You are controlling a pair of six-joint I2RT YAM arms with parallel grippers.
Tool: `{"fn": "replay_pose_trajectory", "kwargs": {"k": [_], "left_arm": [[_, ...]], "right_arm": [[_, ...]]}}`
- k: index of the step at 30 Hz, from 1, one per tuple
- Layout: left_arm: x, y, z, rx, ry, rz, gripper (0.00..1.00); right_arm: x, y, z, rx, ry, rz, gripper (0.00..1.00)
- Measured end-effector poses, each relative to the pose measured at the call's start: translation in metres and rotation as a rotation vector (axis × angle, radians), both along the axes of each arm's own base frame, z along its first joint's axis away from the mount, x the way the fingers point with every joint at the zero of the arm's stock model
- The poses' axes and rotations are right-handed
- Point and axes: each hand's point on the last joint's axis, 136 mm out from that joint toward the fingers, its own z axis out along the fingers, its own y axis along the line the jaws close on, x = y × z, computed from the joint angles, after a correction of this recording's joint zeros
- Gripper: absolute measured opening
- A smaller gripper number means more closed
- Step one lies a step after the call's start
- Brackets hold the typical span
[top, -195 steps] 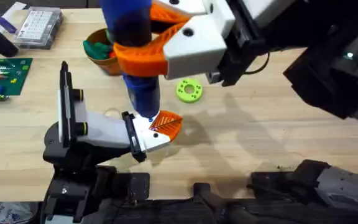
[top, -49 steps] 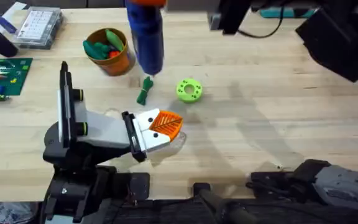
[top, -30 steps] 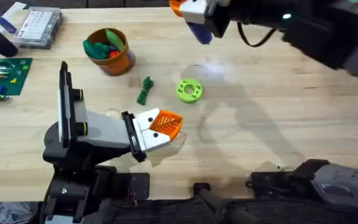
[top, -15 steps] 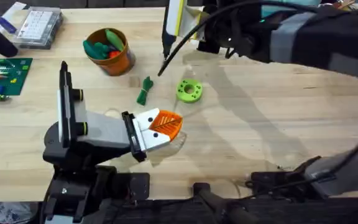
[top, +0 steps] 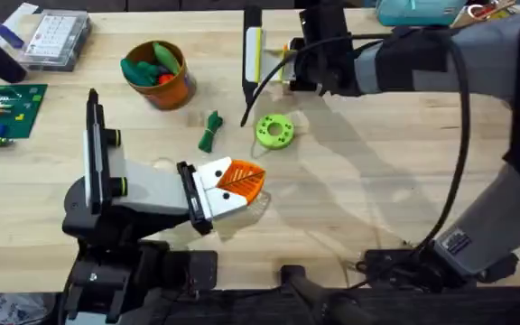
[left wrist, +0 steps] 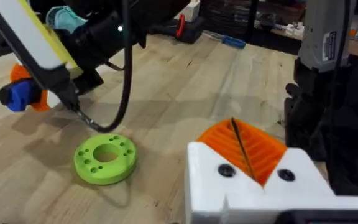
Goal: Pick up the gripper from the table and insert it into the empty holder that is missing its gripper. Then pick up a screw, insert it into the mounting hole, and use the screwdriver to tighten it. Finally, clean up the table by picking up the vegetable and placing it into the bucket.
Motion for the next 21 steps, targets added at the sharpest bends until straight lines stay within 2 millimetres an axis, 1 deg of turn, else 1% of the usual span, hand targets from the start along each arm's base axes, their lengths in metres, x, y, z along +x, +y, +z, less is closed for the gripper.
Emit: {"fn": "replay_pose_trajectory", "kwargs": {"k": [2, 7, 8, 9, 12, 16, 17, 18, 21], "left_arm": [[0.000, 0.000, 0.000, 0.000, 0.000, 0.000, 0.009], [0.000, 0.000, 0.000, 0.000, 0.000, 0.000, 0.009], [0.000, 0.000, 0.000, 0.000, 0.000, 0.000, 0.009], [0.000, 0.000, 0.000, 0.000, 0.000, 0.000, 0.009], [0.000, 0.000, 0.000, 0.000, 0.000, 0.000, 0.009], [0.000, 0.000, 0.000, 0.000, 0.000, 0.000, 0.009], [0.000, 0.000, 0.000, 0.000, 0.000, 0.000, 0.009], [0.000, 0.000, 0.000, 0.000, 0.000, 0.000, 0.009], [0.000, 0.000, 0.000, 0.000, 0.000, 0.000, 0.009]], "right_arm": [[0.000, 0.000, -0.004, -0.012, 0.003, 0.006, 0.044], [0.000, 0.000, -0.007, -0.027, 0.010, 0.013, 0.051], [-0.001, -0.001, -0.008, -0.031, 0.018, 0.013, 0.096], [-0.003, -0.002, -0.011, -0.035, 0.030, 0.012, 0.200], [-0.007, -0.004, -0.016, -0.049, 0.056, 0.012, 0.612], [-0.002, -0.003, -0.009, -0.045, 0.042, 0.000, 0.908], [0.000, -0.003, -0.006, -0.043, 0.034, -0.001, 0.972], [0.001, -0.003, -0.005, -0.042, 0.034, -0.004, 0.988], [0.000, -0.004, -0.005, -0.029, 0.041, -0.032, 0.989]]}}
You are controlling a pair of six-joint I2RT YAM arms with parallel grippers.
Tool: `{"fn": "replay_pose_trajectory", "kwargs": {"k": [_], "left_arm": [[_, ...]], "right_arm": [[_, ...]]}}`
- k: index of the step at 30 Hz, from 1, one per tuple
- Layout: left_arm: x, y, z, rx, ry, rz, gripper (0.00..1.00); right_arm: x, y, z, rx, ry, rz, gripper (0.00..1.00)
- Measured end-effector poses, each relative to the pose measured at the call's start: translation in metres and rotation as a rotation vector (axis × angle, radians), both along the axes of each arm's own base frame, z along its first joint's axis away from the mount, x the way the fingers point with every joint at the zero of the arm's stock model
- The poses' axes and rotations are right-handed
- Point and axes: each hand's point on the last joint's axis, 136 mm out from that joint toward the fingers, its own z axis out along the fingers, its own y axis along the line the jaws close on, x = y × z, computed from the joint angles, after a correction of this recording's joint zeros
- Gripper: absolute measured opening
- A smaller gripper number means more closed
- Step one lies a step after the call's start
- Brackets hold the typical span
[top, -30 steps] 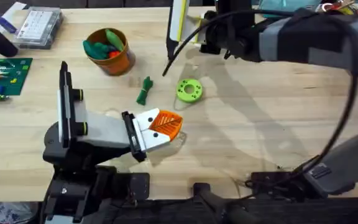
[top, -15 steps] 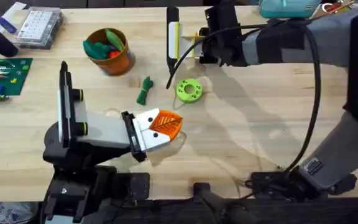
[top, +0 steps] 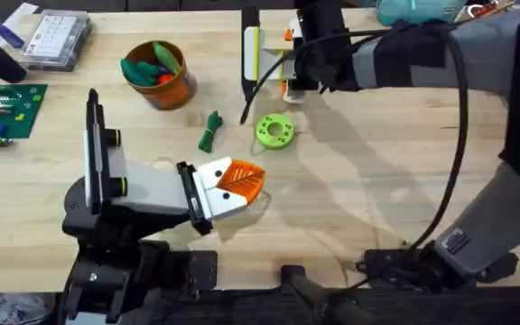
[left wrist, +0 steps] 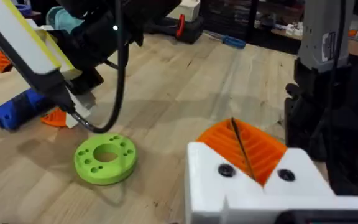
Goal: Pick up the gripper from the table and insert it into the empty holder that is missing its gripper. Then pick up a screw, insert it into the mounting hole, and use the screwdriver to tighten it. Finally, clean up the table by picking up the vegetable and placing it into the bucket.
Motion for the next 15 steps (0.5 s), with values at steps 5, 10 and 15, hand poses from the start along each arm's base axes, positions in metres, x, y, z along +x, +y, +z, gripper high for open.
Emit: {"fn": "replay_pose_trajectory", "kwargs": {"k": [5, 10, 15], "left_arm": [[0.0000, 0.0000, 0.0000, 0.000, 0.000, 0.000, 0.009], [0.0000, 0.0000, 0.0000, 0.000, 0.000, 0.000, 0.009], [0.0000, 0.0000, 0.0000, 0.000, 0.000, 0.000, 0.009]], "right_arm": [[-0.0026, -0.0016, 0.0001, 0.000, -0.006, -0.107, 0.989], [-0.0079, -0.0001, 0.0007, -0.013, -0.019, -0.187, 0.989], [-0.0084, -0.0015, 0.0007, -0.001, -0.019, -0.219, 0.989]]}}
